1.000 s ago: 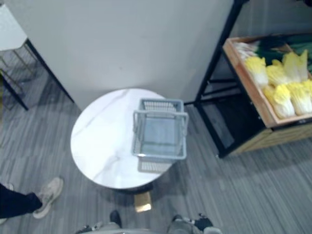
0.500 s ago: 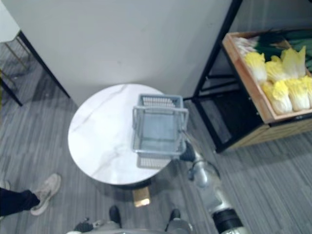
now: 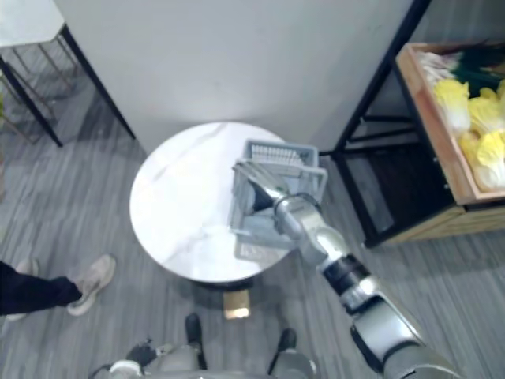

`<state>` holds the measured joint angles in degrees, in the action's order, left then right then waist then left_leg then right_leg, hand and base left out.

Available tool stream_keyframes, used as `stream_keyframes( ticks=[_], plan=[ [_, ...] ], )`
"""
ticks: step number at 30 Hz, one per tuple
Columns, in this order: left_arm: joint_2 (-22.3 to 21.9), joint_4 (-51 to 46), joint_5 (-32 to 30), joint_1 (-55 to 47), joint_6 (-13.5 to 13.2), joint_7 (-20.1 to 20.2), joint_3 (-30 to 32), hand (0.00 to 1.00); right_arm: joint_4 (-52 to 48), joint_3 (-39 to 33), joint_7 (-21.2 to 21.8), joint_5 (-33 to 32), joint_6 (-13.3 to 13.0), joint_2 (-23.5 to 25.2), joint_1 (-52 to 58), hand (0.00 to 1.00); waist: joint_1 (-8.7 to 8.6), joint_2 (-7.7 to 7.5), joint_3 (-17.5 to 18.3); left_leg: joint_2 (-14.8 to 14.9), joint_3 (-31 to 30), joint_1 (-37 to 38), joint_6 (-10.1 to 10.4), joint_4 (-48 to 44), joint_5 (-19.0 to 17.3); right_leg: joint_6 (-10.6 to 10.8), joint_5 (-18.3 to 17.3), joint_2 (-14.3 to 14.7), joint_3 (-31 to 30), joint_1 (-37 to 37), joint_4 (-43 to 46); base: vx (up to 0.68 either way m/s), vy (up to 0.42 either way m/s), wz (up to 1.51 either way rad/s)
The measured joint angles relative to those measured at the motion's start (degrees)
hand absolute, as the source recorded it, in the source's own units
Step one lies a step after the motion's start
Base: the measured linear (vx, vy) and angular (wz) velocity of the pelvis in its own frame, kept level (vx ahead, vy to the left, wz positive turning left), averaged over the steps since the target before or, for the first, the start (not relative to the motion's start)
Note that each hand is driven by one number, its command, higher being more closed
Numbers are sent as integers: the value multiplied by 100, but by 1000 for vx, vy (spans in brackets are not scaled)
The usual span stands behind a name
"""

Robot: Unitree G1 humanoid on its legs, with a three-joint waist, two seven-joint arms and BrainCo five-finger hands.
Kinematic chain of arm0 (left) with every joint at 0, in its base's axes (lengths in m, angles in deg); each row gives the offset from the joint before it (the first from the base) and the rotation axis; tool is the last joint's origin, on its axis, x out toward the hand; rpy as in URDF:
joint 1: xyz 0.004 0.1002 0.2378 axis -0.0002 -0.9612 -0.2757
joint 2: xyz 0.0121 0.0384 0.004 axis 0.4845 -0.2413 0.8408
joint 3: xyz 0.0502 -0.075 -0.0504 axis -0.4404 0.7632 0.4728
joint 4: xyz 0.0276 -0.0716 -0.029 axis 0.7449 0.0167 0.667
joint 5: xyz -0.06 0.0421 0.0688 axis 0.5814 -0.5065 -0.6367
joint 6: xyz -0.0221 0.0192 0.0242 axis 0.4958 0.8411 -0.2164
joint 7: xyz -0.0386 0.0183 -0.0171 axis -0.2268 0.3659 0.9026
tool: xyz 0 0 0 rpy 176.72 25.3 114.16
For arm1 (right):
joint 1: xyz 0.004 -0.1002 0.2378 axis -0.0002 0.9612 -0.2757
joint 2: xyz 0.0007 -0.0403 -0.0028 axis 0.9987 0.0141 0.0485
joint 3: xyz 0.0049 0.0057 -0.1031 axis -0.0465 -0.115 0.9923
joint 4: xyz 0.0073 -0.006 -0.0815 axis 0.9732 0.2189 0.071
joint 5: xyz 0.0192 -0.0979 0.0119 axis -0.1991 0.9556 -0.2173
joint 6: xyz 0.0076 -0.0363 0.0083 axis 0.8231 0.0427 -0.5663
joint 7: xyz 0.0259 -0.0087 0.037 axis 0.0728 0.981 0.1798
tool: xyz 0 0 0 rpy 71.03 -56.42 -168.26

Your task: Pick vegetable in the basket

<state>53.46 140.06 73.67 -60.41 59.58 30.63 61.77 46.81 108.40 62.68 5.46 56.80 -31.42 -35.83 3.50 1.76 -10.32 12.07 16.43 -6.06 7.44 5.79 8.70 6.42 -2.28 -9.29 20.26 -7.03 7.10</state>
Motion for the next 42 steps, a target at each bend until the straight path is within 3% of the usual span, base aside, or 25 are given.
stream_keyframes(
  ticks=[7,13,32,33,42],
  plan=[
    [1,-6,7,209,-9,-21,-54,0,1309,-76,-35,228,173,-9,-1117,0,52,58,-312,-26,-31,-198,-15,-25,56,-14,41,-15,5,-192,4,9,1,1],
    [2,-127,14,390,-20,-79,-163,0,1997,-352,-257,227,307,-330,-1929,0,42,165,-652,-36,-220,-409,-6,-25,157,-41,85,-21,105,-324,1,2,-3,8],
    [47,-208,15,591,-92,-123,-401,0,2891,-623,-320,221,383,-630,-2403,0,-31,250,-990,-85,-328,-684,6,-20,238,-56,160,-66,112,-582,-6,1,0,1],
    [47,-208,16,591,-92,-124,-405,0,2894,-623,-320,221,383,-631,-2403,100,-30,250,-990,-86,-330,-684,6,-20,238,-55,161,-67,112,-582,-7,0,0,0],
    [69,-219,27,768,-97,-172,-682,0,3196,-504,-373,220,375,-799,-2702,100,17,363,-1075,-83,-458,-918,-19,-19,292,-74,215,-64,159,-773,25,-12,2,4]
  ],
)
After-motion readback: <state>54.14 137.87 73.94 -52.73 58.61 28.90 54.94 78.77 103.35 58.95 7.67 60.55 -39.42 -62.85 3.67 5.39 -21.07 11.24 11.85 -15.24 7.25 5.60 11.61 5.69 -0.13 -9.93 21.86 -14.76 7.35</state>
